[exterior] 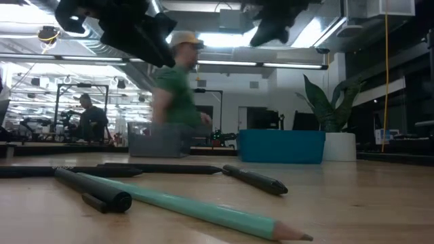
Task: Sort pens & pencils
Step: Put the light blue pencil into the blue bin
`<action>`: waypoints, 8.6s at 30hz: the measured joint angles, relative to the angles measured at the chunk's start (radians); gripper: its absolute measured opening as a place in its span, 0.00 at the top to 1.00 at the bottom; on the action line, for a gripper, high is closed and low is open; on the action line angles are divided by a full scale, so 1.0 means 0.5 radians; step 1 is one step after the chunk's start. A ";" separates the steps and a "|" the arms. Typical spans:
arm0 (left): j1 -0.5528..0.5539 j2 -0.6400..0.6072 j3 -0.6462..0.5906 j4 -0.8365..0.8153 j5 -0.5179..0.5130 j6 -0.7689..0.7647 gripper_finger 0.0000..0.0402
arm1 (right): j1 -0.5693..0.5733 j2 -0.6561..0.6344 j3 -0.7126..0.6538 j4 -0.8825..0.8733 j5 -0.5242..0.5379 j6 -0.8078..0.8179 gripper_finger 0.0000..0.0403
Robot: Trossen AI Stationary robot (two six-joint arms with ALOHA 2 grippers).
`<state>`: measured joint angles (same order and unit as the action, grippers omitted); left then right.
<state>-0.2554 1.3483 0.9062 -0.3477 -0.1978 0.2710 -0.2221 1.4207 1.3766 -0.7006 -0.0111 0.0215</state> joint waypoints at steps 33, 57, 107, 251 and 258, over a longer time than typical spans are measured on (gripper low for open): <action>-0.198 0.454 0.405 -0.478 -0.040 -0.055 0.70 | 0.646 -0.896 -1.325 1.348 0.058 0.105 0.87; -0.476 0.831 0.580 -0.445 0.021 -0.263 0.70 | 1.008 -0.895 -1.325 1.314 0.395 0.263 0.87; -0.592 1.252 0.871 -0.550 0.139 -0.366 0.70 | 1.358 -0.602 -1.325 1.498 0.769 0.425 0.87; 0.000 0.374 0.902 -0.580 0.327 0.044 0.96 | 1.580 -0.603 -1.325 1.444 1.162 0.305 0.87; 0.178 0.370 0.902 -0.481 0.333 0.156 0.96 | 1.675 -0.603 -1.325 1.445 1.365 0.275 0.87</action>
<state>-0.1666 1.5333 1.3571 -0.5882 -0.0315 0.3492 0.6156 1.1191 0.7139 0.0219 0.6716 0.1588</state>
